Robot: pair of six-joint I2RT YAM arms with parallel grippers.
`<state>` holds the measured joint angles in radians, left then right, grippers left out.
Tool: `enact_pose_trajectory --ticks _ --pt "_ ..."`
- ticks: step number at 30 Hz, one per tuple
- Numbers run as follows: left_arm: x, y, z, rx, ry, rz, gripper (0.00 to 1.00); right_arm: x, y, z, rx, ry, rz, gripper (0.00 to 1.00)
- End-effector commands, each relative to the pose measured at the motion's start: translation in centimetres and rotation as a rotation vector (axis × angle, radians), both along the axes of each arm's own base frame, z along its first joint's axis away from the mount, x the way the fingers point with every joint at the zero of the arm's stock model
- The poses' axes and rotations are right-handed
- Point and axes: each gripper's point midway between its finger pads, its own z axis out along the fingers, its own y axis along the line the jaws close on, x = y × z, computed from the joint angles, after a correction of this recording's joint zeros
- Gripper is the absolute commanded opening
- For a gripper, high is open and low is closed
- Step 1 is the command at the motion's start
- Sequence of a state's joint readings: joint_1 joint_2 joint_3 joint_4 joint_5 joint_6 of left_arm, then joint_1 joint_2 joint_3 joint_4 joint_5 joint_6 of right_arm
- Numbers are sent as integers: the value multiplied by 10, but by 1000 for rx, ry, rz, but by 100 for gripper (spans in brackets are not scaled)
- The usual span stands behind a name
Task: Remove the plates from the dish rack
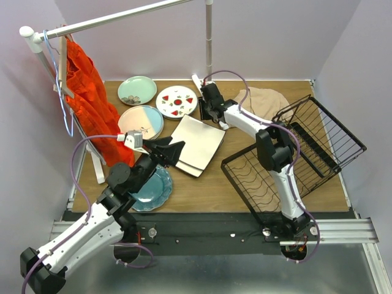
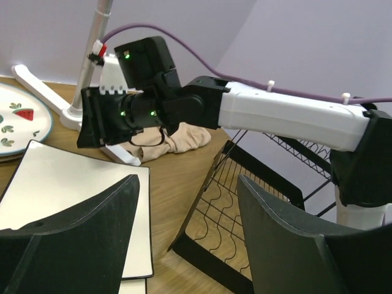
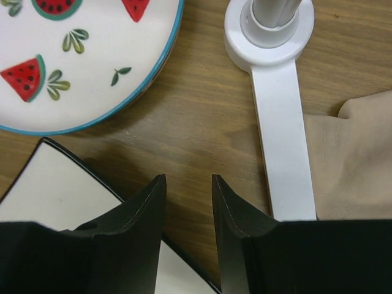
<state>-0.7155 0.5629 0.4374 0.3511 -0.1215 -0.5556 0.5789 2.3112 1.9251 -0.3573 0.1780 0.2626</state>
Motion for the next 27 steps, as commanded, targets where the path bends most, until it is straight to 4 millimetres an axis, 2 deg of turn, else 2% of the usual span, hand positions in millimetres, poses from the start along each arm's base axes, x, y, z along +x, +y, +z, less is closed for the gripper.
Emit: enact_pose_trajectory --ticks 1,5,9,15,22,27 --pt "-11 4 14 -18 -88 -21 73 3 -12 -23 -88 38 50 44" --pt "-12 6 12 -22 -89 -12 74 -3 -11 -32 -99 68 100 44" --pt "-8 8 11 -26 -80 6 74 -15 1 -22 -40 92 163 43" --pt "-8 7 17 -36 -86 4 74 -21 5 -12 -4 99 165 43" --pt "-9 11 18 -52 -80 15 74 -30 5 -27 -16 140 158 43" --pt "-8 14 19 -57 -80 28 74 -35 9 -31 -16 148 152 43"
